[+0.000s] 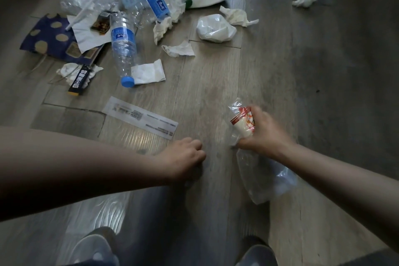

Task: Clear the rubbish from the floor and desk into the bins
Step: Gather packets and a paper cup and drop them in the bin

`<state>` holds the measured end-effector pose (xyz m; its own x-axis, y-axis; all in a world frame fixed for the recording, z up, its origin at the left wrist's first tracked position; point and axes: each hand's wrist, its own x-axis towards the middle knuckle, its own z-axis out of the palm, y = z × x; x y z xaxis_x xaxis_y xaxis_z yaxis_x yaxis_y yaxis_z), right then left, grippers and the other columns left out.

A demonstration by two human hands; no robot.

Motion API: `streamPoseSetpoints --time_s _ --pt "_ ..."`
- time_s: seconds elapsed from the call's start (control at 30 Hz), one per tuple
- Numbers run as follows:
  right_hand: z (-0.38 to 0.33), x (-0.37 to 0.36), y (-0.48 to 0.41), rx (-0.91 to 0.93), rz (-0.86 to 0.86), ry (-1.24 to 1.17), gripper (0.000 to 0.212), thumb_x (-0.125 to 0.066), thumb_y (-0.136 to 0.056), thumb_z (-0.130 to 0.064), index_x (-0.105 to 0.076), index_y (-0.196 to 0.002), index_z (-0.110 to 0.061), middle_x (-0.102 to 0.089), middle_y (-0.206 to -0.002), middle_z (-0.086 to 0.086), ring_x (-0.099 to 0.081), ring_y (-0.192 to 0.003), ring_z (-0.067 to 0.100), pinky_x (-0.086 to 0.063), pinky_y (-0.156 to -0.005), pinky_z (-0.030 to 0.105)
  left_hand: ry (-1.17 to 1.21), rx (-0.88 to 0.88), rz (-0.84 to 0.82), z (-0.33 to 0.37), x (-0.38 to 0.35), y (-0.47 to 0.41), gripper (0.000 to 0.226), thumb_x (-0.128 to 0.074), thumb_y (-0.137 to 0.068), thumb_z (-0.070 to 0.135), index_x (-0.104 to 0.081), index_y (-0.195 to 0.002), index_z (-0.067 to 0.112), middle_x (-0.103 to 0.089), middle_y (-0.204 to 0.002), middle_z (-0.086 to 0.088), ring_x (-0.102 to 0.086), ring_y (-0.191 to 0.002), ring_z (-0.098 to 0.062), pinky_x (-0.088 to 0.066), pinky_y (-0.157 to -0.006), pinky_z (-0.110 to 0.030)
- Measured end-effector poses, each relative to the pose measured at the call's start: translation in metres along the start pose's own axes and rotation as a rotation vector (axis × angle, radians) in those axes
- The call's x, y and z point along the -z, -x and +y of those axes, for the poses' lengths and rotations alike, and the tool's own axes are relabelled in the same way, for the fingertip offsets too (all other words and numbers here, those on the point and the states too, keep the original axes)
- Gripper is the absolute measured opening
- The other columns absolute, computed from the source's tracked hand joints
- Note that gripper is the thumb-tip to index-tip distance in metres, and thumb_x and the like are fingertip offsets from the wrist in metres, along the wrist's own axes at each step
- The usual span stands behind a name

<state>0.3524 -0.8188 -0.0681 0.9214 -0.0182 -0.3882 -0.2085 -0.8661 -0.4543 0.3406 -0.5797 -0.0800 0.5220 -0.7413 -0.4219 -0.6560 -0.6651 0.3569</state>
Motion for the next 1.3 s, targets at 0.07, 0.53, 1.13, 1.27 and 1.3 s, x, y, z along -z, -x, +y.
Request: streamPoseSetpoints --time_s 0.07,0.53,1.13,1.27,1.3 --pt "0.0 -0.002 0.001 0.003 -0.007 0.001 0.093 -0.088 -0.049 -0.045 -0.041 -0.127 -0.028 -0.055 -0.11 0.002 -0.058 -0.092 0.022 -0.054 -0.076 0.04 -0.026 0.008 -0.024 -0.002 -0.001 0.0 0.026 -0.056 -0.091 0.033 -0.058 -0.114 0.021 -0.049 -0.114 0.001 -0.044 -0.101 -0.015 -0.043 -0.087 -0.03" --pt "-0.033 -0.009 -0.005 0.088 -0.007 0.031 0.077 -0.078 -0.057 -0.036 -0.04 -0.124 -0.028 -0.053 -0.107 0.002 -0.054 -0.087 0.022 -0.043 -0.066 0.031 0.41 0.549 0.222 -0.079 0.036 0.037 0.012 -0.069 -0.084 0.025 -0.058 -0.078 0.027 -0.056 -0.079 0.013 -0.052 -0.071 0.001 -0.036 -0.055 -0.015" --pt "-0.041 -0.017 0.0 0.136 -0.044 0.054 0.08 -0.079 -0.06 -0.036 -0.039 -0.128 -0.025 -0.051 -0.11 -0.001 -0.052 -0.091 0.02 -0.041 -0.067 0.031 -0.1 0.127 0.037 -0.094 0.024 0.084 0.049 -0.052 -0.072 0.069 -0.055 -0.101 0.029 -0.049 -0.108 0.011 -0.043 -0.096 -0.006 -0.036 -0.079 -0.02" --pt "-0.044 -0.018 0.0 0.162 -0.047 0.041 0.084 -0.08 -0.059 -0.036 -0.038 -0.132 -0.025 -0.049 -0.113 -0.004 -0.051 -0.094 0.018 -0.038 -0.069 0.029 -0.214 0.157 -0.11 -0.094 0.016 0.087 0.06 -0.052 -0.065 0.079 -0.051 -0.102 0.032 -0.043 -0.109 0.011 -0.039 -0.1 -0.009 -0.037 -0.084 -0.025" --pt "-0.045 -0.018 0.0 0.168 -0.047 0.04 0.085 -0.081 -0.059 -0.036 -0.038 -0.132 -0.025 -0.049 -0.113 -0.004 -0.051 -0.094 0.018 -0.038 -0.069 0.029 -0.23 0.164 -0.133 -0.094 0.014 0.087 0.061 -0.054 -0.064 0.079 -0.05 -0.102 0.032 -0.042 -0.109 0.011 -0.039 -0.099 -0.01 -0.036 -0.083 -0.024"
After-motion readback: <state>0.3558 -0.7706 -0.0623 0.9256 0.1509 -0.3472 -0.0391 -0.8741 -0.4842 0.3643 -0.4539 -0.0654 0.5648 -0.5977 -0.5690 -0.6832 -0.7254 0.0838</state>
